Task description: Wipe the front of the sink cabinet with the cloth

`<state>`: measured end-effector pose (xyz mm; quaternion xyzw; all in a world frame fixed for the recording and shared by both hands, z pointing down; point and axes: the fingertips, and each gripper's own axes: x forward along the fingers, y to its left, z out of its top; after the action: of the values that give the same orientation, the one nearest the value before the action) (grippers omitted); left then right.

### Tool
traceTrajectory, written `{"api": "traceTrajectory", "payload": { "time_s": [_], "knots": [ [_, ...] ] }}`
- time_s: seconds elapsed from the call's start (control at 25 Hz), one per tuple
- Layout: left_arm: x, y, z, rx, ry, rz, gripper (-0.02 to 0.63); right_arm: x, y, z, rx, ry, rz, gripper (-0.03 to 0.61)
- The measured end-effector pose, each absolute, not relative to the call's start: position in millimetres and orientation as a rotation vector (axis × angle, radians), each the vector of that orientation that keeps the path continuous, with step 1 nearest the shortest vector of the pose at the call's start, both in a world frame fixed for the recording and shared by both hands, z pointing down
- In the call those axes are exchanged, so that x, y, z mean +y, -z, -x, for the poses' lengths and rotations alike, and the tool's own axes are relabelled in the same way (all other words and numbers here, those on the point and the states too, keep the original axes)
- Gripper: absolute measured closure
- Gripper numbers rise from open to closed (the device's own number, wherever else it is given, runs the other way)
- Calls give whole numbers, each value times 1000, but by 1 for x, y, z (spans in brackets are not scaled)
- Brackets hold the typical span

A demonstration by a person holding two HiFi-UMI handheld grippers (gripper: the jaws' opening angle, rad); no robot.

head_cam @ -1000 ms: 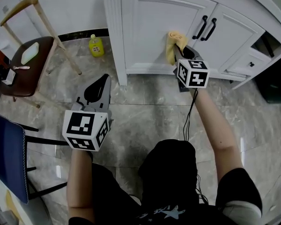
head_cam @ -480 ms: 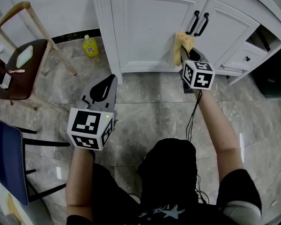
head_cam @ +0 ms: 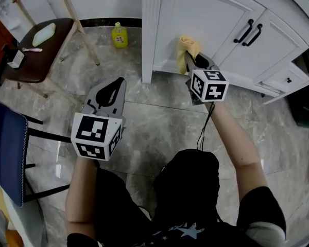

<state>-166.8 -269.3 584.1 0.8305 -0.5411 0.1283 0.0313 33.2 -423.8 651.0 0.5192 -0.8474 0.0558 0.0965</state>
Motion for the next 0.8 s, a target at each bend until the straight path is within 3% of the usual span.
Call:
{"api": "traceTrajectory", "payload": {
  "time_s": [0.4,0.8],
  "knots": [
    [-249,-599,252,-1839,-420,-2371,598,-445,-690,55,-2561,-163,-1425,515],
    [-264,-604,226,-1771,-407,-2423,598,-443,-700,3,-2486,-185,-1559,515]
  ]
}}
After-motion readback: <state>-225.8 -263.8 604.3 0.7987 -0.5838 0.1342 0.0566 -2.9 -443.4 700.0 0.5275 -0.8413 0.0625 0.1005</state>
